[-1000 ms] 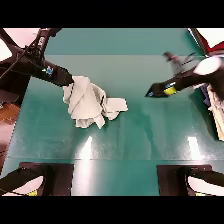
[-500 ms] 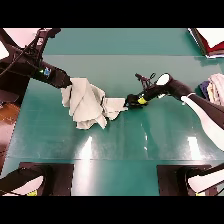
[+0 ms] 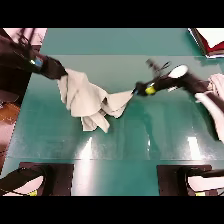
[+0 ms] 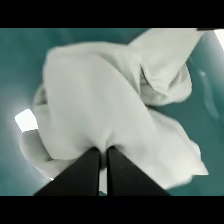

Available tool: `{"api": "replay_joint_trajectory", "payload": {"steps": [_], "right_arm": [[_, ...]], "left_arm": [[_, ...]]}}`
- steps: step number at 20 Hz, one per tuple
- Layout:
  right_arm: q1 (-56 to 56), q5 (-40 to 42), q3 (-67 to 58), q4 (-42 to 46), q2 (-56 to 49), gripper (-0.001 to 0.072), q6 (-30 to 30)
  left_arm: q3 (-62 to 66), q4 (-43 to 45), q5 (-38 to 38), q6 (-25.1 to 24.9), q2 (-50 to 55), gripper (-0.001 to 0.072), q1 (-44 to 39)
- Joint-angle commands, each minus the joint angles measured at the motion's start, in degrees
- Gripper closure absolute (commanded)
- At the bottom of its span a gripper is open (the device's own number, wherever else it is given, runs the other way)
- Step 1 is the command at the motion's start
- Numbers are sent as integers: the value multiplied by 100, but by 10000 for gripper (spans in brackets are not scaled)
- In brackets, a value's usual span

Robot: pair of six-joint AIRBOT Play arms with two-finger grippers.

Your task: Fold the shirts.

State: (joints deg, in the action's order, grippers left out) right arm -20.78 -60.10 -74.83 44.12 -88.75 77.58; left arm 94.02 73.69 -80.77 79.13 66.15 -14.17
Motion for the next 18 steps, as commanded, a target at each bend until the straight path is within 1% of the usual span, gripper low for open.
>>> {"api": "replay_joint_trajectory", "payload": {"steps": [1,4,6,8,11,12,15,18], "right_arm": [[813,44,-426,-44,1222,698,-33],[1447,-44,-1379,-42,2199,698,-234],[1753,-52,-2052,-13,2693,699,-328],[1971,-42,-2645,472,3152,699,-326],[2262,-48,-3311,1272,3711,699,-302],[2380,-48,-3469,1416,3840,699,-297],[2830,-157,-3770,1412,4037,699,-173],[2957,-448,-3803,1392,3860,700,107]], "left_arm": [[1231,-68,-79,2,-4,679,4],[2339,-811,-127,-2,-4,679,2],[2719,-1394,-13,-4,-98,679,4],[2717,-1777,247,-4,-350,679,4],[2715,-1906,568,-2,-737,678,4],[2715,-1961,656,0,-837,679,2],[2710,-2417,780,9,-990,679,4],[2330,-2378,522,17,-973,679,4]]}}
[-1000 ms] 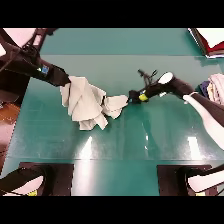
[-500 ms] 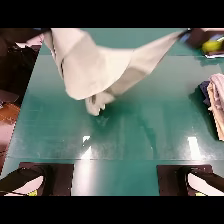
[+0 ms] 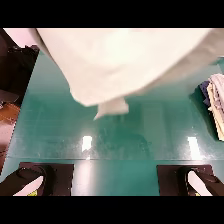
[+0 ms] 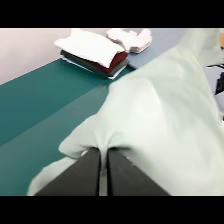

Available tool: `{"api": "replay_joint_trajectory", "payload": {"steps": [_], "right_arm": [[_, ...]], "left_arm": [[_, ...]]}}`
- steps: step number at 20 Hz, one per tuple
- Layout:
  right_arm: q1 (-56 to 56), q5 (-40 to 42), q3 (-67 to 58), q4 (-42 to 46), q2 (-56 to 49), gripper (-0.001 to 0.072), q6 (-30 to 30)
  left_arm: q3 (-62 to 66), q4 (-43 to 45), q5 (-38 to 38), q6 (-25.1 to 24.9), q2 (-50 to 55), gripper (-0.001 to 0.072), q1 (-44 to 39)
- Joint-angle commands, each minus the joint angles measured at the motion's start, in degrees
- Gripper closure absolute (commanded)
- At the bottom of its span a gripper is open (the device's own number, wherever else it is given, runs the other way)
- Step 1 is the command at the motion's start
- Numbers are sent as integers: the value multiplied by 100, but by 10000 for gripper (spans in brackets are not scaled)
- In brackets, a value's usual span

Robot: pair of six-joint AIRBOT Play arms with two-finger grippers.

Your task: Fold the shirts.

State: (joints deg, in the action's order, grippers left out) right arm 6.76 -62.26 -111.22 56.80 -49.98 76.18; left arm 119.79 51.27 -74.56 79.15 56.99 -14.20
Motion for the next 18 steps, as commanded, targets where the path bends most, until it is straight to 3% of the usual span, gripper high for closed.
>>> {"api": "replay_joint_trajectory", "payload": {"steps": [1,4,7,10,13,14,15,16,17,18], "right_arm": [[162,-431,-164,120,-201,700,428],[-352,-1344,-162,127,-997,699,866],[-1143,-2376,-55,181,-2046,699,892],[-1641,-2267,636,188,-2806,699,883],[-1759,-1921,1279,177,-3364,699,883],[-1757,-1867,1410,179,-3486,699,883],[-1720,-1818,1495,179,-3582,699,883],[-1661,-1718,1543,177,-3663,699,883],[-1615,-1547,1563,184,-3700,699,883],[-1545,-1349,1556,177,-3711,699,883]], "left_arm": [[-610,26,-197,15,-57,679,7],[-2162,627,-564,37,55,679,7],[-3827,1126,-501,31,505,679,7],[-5040,1276,225,-227,1259,679,7],[-5263,1318,949,-240,2157,677,39],[-5263,1298,1123,-175,2310,540,111],[-5263,1298,1274,-55,2387,157,227],[-5252,1300,1338,105,2396,10,382],[-5182,1307,1252,125,2393,68,577],[-5073,1307,1080,129,2389,67,782]]}}
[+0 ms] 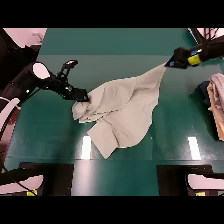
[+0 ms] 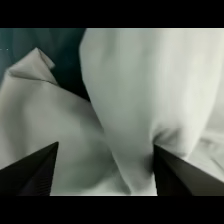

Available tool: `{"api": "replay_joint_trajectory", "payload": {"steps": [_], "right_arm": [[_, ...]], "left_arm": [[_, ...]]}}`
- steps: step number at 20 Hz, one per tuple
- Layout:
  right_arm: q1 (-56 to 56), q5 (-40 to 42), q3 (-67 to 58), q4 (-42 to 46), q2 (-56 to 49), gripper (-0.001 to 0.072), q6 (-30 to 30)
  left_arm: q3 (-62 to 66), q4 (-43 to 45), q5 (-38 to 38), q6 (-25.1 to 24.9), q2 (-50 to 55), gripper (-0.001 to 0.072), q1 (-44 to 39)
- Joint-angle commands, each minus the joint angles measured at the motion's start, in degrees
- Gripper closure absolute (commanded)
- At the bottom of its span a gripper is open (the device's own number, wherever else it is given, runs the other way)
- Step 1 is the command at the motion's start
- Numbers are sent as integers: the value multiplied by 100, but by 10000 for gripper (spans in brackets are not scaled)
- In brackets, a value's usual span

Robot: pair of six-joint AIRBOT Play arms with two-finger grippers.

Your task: Fold the shirts.

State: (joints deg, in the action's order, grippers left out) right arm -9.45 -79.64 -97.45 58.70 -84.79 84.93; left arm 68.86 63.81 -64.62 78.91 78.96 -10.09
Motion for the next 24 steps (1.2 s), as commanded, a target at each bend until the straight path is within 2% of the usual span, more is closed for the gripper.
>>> {"api": "replay_joint_trajectory", "payload": {"steps": [1,5,11,14,16,21,24], "right_arm": [[127,625,177,-15,-225,698,9],[435,833,175,-17,-225,698,11],[538,636,175,-13,-225,698,9],[505,734,175,-13,-225,698,9],[503,745,175,-22,-225,697,9],[503,647,177,-20,-225,697,11],[503,570,177,-22,-225,697,11]], "left_arm": [[164,48,-149,170,177,67,599],[254,-52,-1043,96,-243,67,1259],[-1832,-50,-640,236,-2081,67,1309],[-2865,-627,-584,203,-2750,67,1309],[-3429,-1045,-304,162,-2848,67,1241],[-4494,-1794,1497,173,-2837,67,535],[-4747,-1847,2406,387,-2835,67,293]]}}
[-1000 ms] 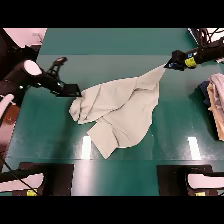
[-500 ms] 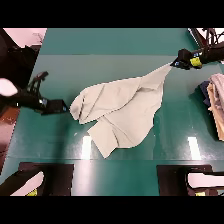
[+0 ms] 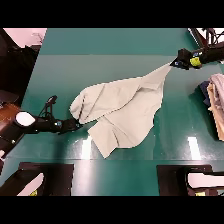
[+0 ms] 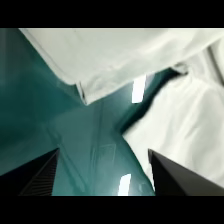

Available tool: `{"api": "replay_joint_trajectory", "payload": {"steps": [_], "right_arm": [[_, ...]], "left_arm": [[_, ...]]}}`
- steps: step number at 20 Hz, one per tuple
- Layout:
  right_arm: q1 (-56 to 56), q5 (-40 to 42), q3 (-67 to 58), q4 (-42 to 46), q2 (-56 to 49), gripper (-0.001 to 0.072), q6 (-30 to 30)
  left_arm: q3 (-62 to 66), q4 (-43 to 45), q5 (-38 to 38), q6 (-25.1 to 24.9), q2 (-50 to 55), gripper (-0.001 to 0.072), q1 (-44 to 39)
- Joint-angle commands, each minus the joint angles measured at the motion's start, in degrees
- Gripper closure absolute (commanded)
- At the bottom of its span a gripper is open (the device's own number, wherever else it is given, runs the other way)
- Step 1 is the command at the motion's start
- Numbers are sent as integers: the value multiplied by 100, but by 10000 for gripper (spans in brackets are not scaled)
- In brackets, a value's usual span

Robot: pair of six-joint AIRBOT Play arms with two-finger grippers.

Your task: Fold the shirts.

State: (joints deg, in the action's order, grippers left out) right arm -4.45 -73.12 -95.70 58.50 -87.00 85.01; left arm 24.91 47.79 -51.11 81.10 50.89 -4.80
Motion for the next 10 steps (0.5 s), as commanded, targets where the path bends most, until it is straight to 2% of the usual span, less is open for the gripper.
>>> {"api": "replay_joint_trajectory", "payload": {"steps": [1,5,8,10], "right_arm": [[2,-85,4,-2,-4,697,2],[2,-133,4,-2,-4,698,2],[2,-190,4,0,-4,697,2],[4,-192,2,0,-4,697,2]], "left_arm": [[-361,-254,1274,229,-15,68,-236],[-358,-522,1543,238,402,68,-236],[-348,-901,1561,-195,601,68,-236],[-348,-968,1545,-205,603,68,-236]]}}
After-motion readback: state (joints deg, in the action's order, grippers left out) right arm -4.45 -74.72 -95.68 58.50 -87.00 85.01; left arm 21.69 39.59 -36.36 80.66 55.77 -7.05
